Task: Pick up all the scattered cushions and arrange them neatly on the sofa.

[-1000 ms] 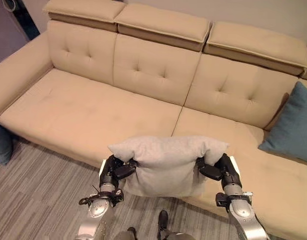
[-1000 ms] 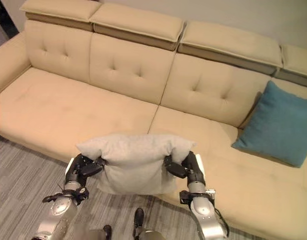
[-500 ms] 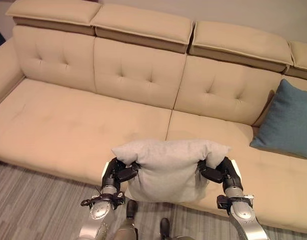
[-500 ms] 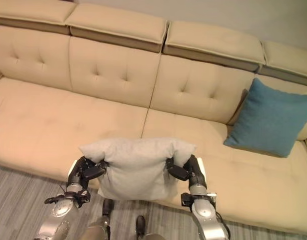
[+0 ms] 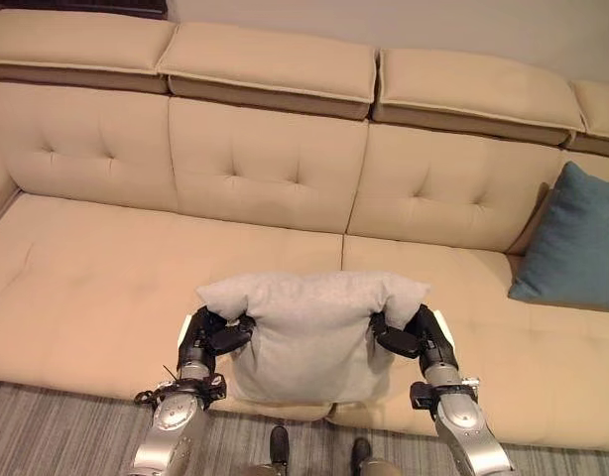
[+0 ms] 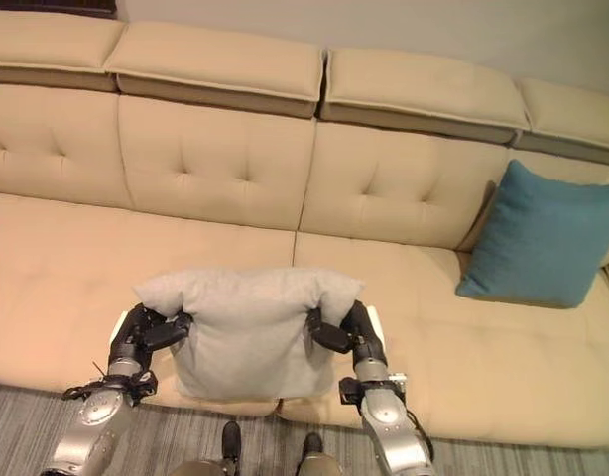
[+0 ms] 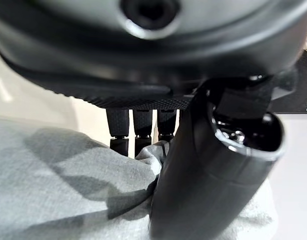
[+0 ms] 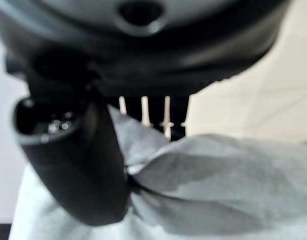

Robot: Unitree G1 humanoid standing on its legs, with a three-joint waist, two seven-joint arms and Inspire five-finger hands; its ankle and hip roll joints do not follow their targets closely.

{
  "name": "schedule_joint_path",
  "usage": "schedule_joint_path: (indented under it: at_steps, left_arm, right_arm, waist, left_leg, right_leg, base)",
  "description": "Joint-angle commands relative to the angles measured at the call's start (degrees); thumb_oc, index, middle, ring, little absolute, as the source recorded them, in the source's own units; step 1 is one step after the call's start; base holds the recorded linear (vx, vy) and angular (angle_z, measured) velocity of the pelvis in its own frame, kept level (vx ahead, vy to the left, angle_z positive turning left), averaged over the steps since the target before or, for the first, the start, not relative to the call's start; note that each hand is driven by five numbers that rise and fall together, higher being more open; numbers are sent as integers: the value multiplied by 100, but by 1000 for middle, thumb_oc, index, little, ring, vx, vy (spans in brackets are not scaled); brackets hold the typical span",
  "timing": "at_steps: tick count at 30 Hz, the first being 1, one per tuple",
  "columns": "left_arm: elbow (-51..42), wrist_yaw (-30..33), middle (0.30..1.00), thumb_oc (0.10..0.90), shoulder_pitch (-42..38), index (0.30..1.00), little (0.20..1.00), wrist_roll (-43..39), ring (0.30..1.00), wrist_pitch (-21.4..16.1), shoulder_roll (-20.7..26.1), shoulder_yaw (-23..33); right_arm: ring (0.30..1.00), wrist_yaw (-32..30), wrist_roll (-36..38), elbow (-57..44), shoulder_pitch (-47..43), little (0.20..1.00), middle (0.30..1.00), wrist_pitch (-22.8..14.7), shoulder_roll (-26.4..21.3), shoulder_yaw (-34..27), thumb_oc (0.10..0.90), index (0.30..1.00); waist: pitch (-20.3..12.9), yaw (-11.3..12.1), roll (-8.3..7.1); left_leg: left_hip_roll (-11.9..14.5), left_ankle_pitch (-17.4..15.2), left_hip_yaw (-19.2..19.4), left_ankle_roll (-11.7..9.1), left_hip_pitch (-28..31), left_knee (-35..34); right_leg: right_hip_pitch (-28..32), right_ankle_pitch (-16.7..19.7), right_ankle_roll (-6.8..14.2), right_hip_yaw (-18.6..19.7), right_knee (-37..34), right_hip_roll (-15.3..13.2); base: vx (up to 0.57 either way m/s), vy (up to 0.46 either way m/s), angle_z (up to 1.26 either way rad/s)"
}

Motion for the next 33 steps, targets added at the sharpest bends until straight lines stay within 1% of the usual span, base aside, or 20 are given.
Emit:
schedule_joint_path:
  at_steps: [1, 2, 3, 4, 5, 6, 7, 8, 9, 10, 11, 12, 13, 14, 15, 19, 21, 24, 30, 33]
  left_arm:
    - [-813, -408, 300, 400, -320, 300, 300, 181, 300, -733, -187, -170]
    - [-790, -424, 300, 400, -327, 300, 300, 179, 300, -726, -215, -192]
    - [-782, -420, 300, 400, -338, 300, 300, 166, 300, -733, -245, -216]
    - [-770, -431, 300, 400, -342, 300, 300, 131, 300, -735, -259, -208]
    - [-773, -454, 300, 400, -335, 300, 300, 130, 300, -738, -264, -222]
    - [-765, -472, 300, 400, -344, 300, 300, 143, 300, -710, -287, -262]
    - [-766, -471, 300, 400, -343, 300, 300, 143, 300, -710, -288, -263]
    - [-748, -474, 300, 400, -400, 300, 300, 87, 300, -705, -337, -309]
    - [-747, -473, 300, 400, -401, 300, 300, 87, 300, -705, -338, -310]
    - [-733, -459, 300, 400, -472, 300, 300, 60, 300, -688, -362, -340]
    - [-732, -459, 300, 400, -474, 300, 300, 60, 300, -688, -362, -341]
    - [-727, -452, 300, 400, -501, 300, 300, 56, 300, -689, -375, -343]
    - [-726, -452, 300, 400, -502, 300, 300, 56, 300, -689, -376, -343]
    - [-727, -447, 300, 400, -515, 300, 300, 55, 300, -687, -378, -341]
    - [-741, -454, 300, 400, -522, 300, 300, 54, 300, -660, -392, -360]
    - [-765, -458, 300, 400, -526, 300, 300, 76, 300, -647, -417, -398]
    - [-737, -480, 300, 400, -486, 300, 300, 102, 300, -624, -406, -416]
    - [-768, -535, 300, 400, -401, 300, 300, 133, 300, -584, -321, -430]
    - [-836, -515, 300, 400, -315, 300, 300, 125, 300, -588, -237, -338]
    - [-916, -446, 300, 400, -322, 300, 300, 265, 300, -614, -182, -276]
  right_arm:
    - [300, 105, -13, -714, -545, 300, 300, -699, 35, -87, 400, 300]
    - [300, 95, -29, -714, -523, 300, 300, -713, 23, -101, 400, 300]
    - [300, 77, -50, -704, -487, 300, 300, -718, 19, -127, 400, 300]
    - [300, 68, -48, -702, -483, 300, 300, -706, -11, -161, 400, 300]
    - [300, 55, -31, -699, -468, 300, 300, -711, -35, -186, 400, 300]
    - [300, 48, 2, -683, -401, 300, 300, -704, -47, -225, 400, 300]
    - [300, 49, 3, -684, -399, 300, 300, -704, -48, -225, 400, 300]
    - [300, -5, 2, -717, -317, 300, 300, -705, -148, -325, 400, 300]
    - [300, -5, 2, -716, -317, 300, 300, -706, -149, -326, 400, 300]
    - [300, -49, 35, -715, -295, 300, 300, -702, -225, -378, 400, 300]
    - [300, -48, 36, -715, -296, 300, 300, -701, -226, -380, 400, 300]
    - [300, -48, 63, -701, -295, 300, 300, -693, -265, -375, 400, 300]
    - [300, -48, 63, -700, -296, 300, 300, -693, -266, -375, 400, 300]
    - [300, -54, 73, -673, -310, 300, 300, -682, -275, -373, 400, 300]
    - [300, -52, 75, -650, -310, 300, 300, -670, -291, -381, 400, 300]
    - [300, -72, 67, -623, -331, 300, 300, -678, -301, -407, 400, 300]
    - [300, -59, 30, -604, -320, 300, 300, -664, -281, -404, 400, 300]
    - [300, 13, 37, -595, -293, 300, 300, -617, -236, -357, 400, 300]
    - [300, 54, 33, -588, -327, 300, 300, -591, -147, -299, 400, 300]
    - [300, 26, -12, -645, -407, 300, 300, -595, -124, -311, 400, 300]
  waist:
    - [-415, -32, -37]
    - [-422, -34, -54]
    - [-433, -64, -66]
    - [-459, -69, -80]
    - [-485, -74, -89]
    - [-531, -112, -101]
    - [-528, -118, -98]
    - [-481, -147, -126]
    - [-481, -158, -123]
    - [-450, -175, -145]
    - [-453, -184, -140]
    - [-422, -174, -143]
    - [-420, -177, -141]
    - [-406, -162, -138]
    - [-419, -148, -119]
    - [-430, -125, -87]
    - [-499, -145, -67]
    - [-607, -148, -54]
    - [-636, -89, -47]
    - [-666, -66, -28]
  left_leg:
    - [245, -948, -321, -371, -110, 708]
    - [221, -957, -345, -374, -99, 720]
    - [217, -946, -389, -391, -68, 692]
    - [221, -948, -404, -411, -44, 678]
    - [220, -958, -392, -436, -18, 663]
    - [257, -989, -433, -511, 26, 666]
    - [259, -992, -441, -514, 28, 670]
    - [335, -1034, -508, -653, -129, 1020]
    - [336, -1045, -521, -655, -147, 1047]
    - [359, -1072, -521, -717, -299, 1350]
    - [362, -1087, -531, -718, -322, 1382]
    - [365, -1102, -593, -746, -418, 1563]
    - [366, -1108, -597, -747, -423, 1574]
    - [363, -1083, -676, -763, -481, 1575]
    - [341, -995, -825, -772, -565, 1402]
    - [293, -904, -1007, -749, -574, 1174]
    - [290, -885, -985, -724, -465, 1044]
    - [275, -896, -856, -661, -209, 802]
    - [253, -908, -672, -562, -12, 597]
    - [218, -890, -601, -518, 56, 437]
  right_leg:
    - [371, 44, -18, -211, -30, 400]
    - [423, 23, -39, -142, -73, 441]
    - [437, -4, -68, 11, -80, 544]
    - [466, 2, -75, 56, -137, 588]
    - [532, 9, -90, 16, -230, 605]
    - [674, -32, -158, 7, -384, 690]
    - [686, -30, -160, -2, -393, 692]
    - [825, -61, -250, -59, -573, 746]
    - [828, -58, -251, -73, -580, 748]
    - [904, -85, -318, -112, -617, 754]
    - [901, -85, -319, -122, -619, 756]
    - [957, -126, -370, -124, -644, 769]
    - [959, -126, -371, -128, -645, 771]
    - [975, -139, -373, -121, -658, 780]
    - [1004, -150, -362, -99, -682, 804]
    - [1012, -200, -345, -41, -606, 819]
    - [1017, -197, -346, 19, -568, 808]
    - [1076, -175, -279, 106, -565, 762]
    - [1069, -137, -183, 222, -527, 695]
    - [1050, -99, -135, 270, -556, 658]
  base:
    - [65, -72, -6]
    - [79, -87, 6]
    - [96, -111, 11]
    - [94, -117, 7]
    - [124, -174, -2]
    - [91, -136, 7]
    - [74, -234, 13]
    - [11, -139, 27]
    - [2, -196, 45]
    - [-11, -59, 55]
    - [-5, -79, 44]
    - [3, -21, 24]
    - [4, -22, 12]
    - [17, 19, 4]
    - [37, 40, -3]
    - [42, 56, -2]
    - [100, 102, -5]
    - [90, 98, -18]
    - [64, 90, -23]
    - [60, 54, -12]
